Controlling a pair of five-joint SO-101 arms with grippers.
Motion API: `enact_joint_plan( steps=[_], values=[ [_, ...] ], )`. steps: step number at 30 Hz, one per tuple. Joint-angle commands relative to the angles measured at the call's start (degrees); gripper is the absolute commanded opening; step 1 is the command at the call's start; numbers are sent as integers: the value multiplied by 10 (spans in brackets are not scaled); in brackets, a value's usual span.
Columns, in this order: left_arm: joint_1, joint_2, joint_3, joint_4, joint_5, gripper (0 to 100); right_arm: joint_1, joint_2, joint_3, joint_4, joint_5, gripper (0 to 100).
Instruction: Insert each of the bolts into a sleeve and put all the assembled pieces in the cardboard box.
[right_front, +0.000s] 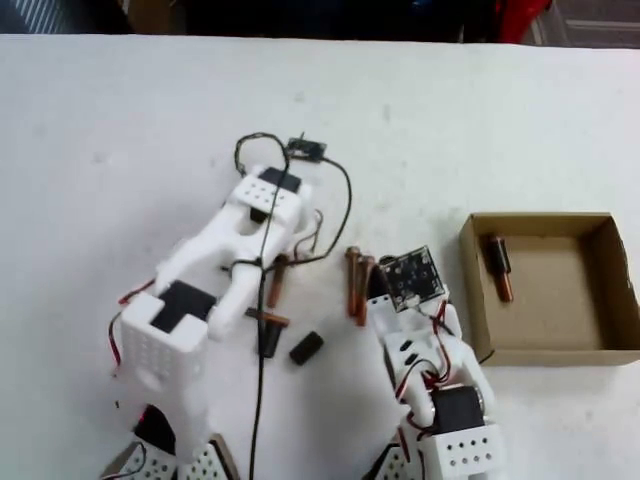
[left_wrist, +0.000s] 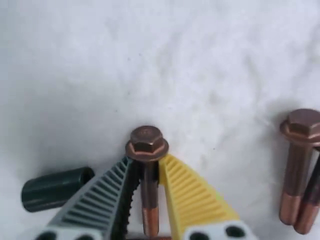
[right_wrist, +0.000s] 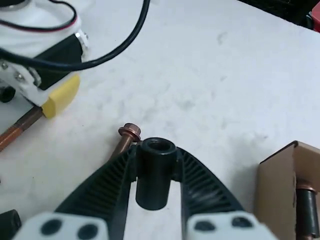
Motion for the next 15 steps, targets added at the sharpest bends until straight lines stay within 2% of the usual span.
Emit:
enact_joint_plan(
  steps=[1,4,7,11,15],
  values=[
    [11,-13,-102,56,-9,23,1,-8,1,-1,-9,17],
    [10,-13,-164,117,-19,23,0,-8,1,-1,-10,17],
    [9,-13,-229,183,-58,23,-27,-8,1,-1,-10,17],
    [-8,-14,-302,248,-69,23,-62,-8,1,-1,-11,17],
    [-33,-14,-359,291,-77,23,-85,-8,1,-33,-60,17]
  ],
)
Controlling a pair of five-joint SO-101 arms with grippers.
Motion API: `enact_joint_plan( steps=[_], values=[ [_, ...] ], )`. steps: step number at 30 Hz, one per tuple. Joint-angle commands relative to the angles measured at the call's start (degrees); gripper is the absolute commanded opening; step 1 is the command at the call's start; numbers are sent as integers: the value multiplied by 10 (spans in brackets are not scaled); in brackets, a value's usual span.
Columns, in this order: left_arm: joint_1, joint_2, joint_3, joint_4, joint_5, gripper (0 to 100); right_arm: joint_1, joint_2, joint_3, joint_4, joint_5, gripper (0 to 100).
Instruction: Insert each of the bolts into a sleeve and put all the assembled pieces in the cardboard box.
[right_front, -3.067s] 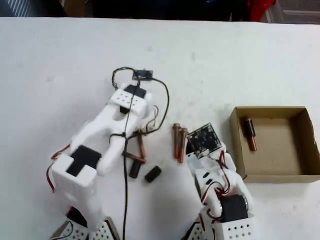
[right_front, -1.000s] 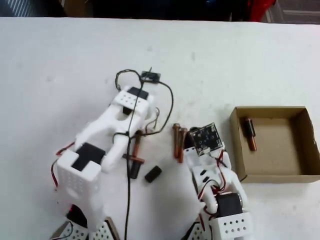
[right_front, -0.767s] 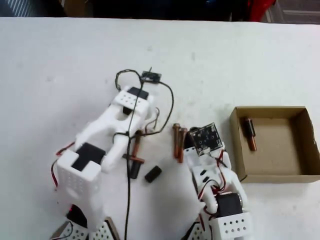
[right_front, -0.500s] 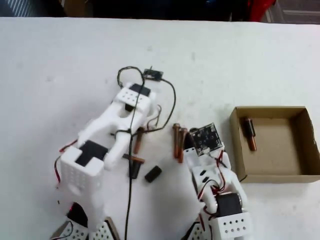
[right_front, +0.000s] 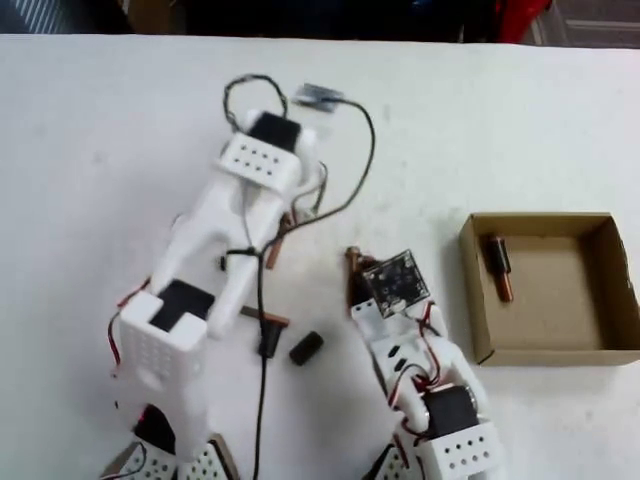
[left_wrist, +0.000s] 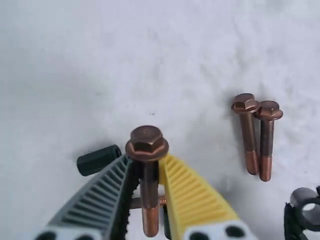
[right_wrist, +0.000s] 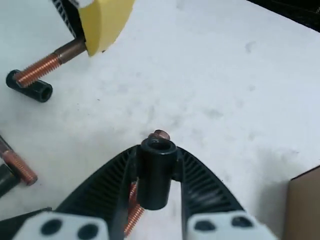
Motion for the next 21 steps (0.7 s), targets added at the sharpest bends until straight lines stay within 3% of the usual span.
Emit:
enact_joint_plan(
  steps=[1,11,21],
  values=[
    [-28,-15,-84,57,-24,21,-17,-8,1,-39,-36,17],
    [-33,-153,-18,51,-26,20,-98,-8,2,-73,-45,17],
    [-36,-380,243,-120,-28,20,-153,-4,15,-162,-45,16]
  ],
)
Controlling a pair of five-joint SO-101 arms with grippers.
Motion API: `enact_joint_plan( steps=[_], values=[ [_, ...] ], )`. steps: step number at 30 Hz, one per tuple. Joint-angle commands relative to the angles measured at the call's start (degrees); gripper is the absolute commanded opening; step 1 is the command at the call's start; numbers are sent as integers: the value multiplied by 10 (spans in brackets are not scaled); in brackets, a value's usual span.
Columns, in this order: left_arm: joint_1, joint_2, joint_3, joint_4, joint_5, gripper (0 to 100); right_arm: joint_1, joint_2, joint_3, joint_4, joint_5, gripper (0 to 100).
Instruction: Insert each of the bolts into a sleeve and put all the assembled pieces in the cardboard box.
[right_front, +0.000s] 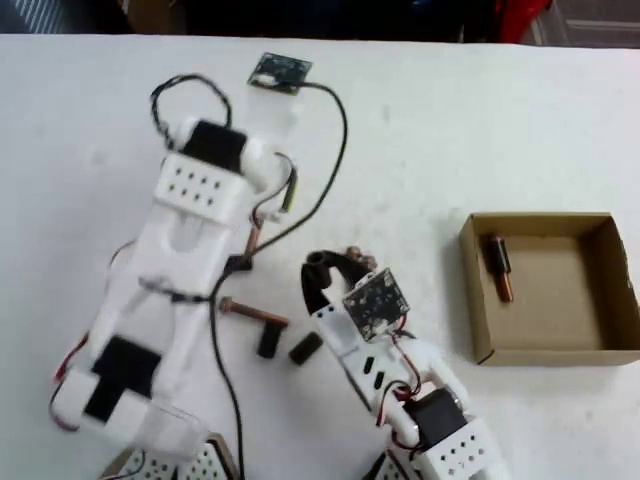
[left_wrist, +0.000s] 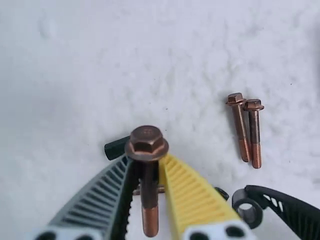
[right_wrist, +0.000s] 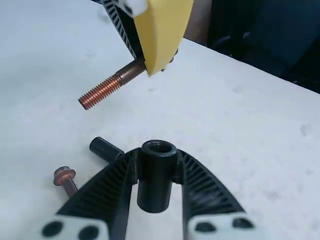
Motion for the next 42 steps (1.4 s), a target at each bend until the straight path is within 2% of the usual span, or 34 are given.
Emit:
enact_joint_plan(
  steps=[1,5,8,13,16,20,31,36,42],
  values=[
    [-13,-138,93,-95,-8,20,-17,-4,5,-40,-6,16],
    [-16,-215,144,-135,-5,20,-35,-4,5,-62,-15,16],
    [-13,-261,158,-140,-4,20,-35,-6,5,-62,-62,16],
    [-12,-325,162,-149,26,20,-35,-7,5,-62,-93,16],
    [-2,-345,162,-151,32,20,-35,-7,5,-75,-122,16],
    [22,-354,173,-160,34,20,-36,-7,5,-111,-124,16],
    [32,-530,397,-385,32,20,-36,-7,5,-120,-123,16],
    [62,-591,469,-425,32,20,-68,-3,5,-117,-121,16],
    [95,-689,566,-471,31,20,-67,-3,5,-117,-121,16]
  ],
)
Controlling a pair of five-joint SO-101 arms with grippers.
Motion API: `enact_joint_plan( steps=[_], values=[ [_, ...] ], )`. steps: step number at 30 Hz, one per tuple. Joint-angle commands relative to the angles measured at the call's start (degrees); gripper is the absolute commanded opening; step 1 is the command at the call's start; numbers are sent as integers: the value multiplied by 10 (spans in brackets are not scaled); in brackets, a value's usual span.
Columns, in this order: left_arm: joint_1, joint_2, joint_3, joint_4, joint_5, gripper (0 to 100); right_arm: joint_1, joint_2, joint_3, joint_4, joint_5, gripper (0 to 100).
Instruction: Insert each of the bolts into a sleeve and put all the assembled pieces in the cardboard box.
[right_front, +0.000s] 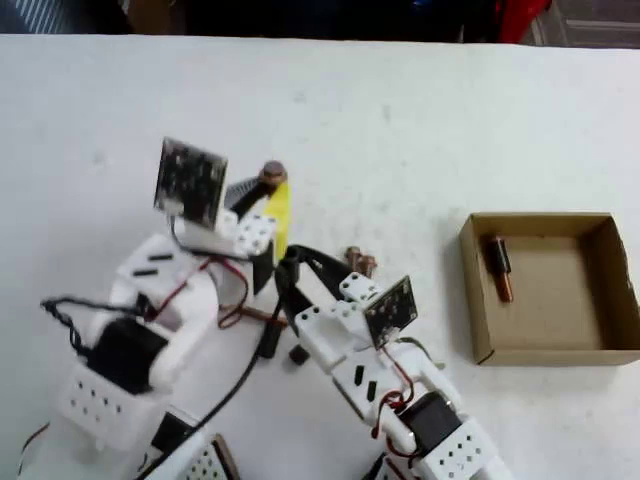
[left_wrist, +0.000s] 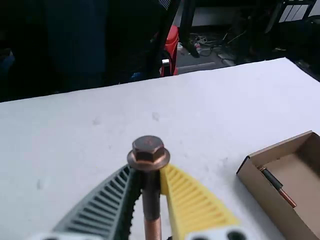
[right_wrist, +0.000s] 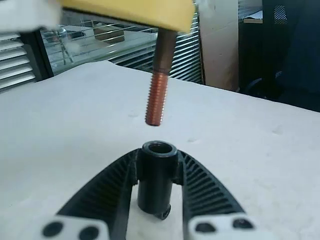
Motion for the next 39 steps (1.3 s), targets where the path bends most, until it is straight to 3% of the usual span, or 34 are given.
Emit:
enact_joint_plan(
  steps=[1,7,16,39],
  values=[
    [28,-92,60,-68,4,20,-4,-3,5,-13,-4,16],
    [32,-186,160,-148,4,20,-5,-3,5,-12,-4,16],
    [53,-202,185,-135,4,20,-7,-7,5,3,43,16],
    [52,-202,212,-103,5,20,-5,-7,5,-1,47,16]
  ],
)
